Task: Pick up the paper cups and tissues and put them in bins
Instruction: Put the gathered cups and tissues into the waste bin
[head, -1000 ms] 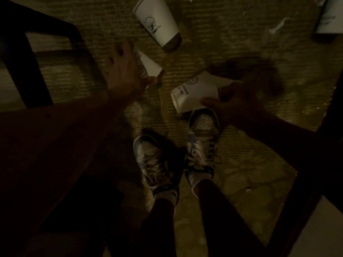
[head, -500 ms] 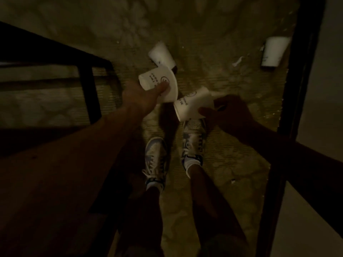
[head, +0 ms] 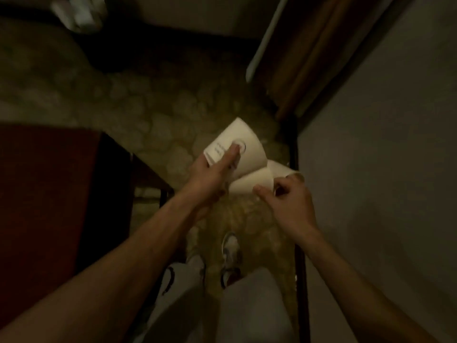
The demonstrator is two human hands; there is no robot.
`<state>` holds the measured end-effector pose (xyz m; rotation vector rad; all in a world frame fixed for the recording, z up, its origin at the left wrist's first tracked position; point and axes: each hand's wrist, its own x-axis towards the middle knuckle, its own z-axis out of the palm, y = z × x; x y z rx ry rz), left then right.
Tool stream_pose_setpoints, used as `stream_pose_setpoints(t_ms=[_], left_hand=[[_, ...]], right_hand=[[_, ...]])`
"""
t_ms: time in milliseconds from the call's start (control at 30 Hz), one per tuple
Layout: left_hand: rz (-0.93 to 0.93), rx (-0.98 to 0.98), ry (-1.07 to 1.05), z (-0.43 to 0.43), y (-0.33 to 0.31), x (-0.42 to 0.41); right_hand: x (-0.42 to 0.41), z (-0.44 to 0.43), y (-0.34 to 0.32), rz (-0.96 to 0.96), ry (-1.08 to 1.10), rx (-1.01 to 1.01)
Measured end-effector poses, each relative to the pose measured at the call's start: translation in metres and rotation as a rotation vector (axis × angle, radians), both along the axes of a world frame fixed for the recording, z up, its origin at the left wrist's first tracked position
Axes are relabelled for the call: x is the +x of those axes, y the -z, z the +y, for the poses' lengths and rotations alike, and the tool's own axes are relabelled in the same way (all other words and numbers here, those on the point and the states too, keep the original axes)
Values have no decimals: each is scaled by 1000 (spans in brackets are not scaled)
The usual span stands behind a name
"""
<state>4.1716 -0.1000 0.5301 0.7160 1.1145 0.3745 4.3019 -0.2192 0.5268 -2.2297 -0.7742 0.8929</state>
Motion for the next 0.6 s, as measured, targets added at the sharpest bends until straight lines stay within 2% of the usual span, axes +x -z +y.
stream_pose_setpoints(t_ms=[67,233,400,600], left_hand=[[-104,25,61,-4,-50,-15],[-223,115,206,-24,-152,-45],[-289,208,229,-32,-232,-49],[-387,268,469,-61,-313,-24]], right_hand=[[-12,2,-47,-47,12,77],[-53,-7,-143,-167,84,265],[-62,-39,-223,-192,150,484],[-54,-109,-303,-291,300,668]])
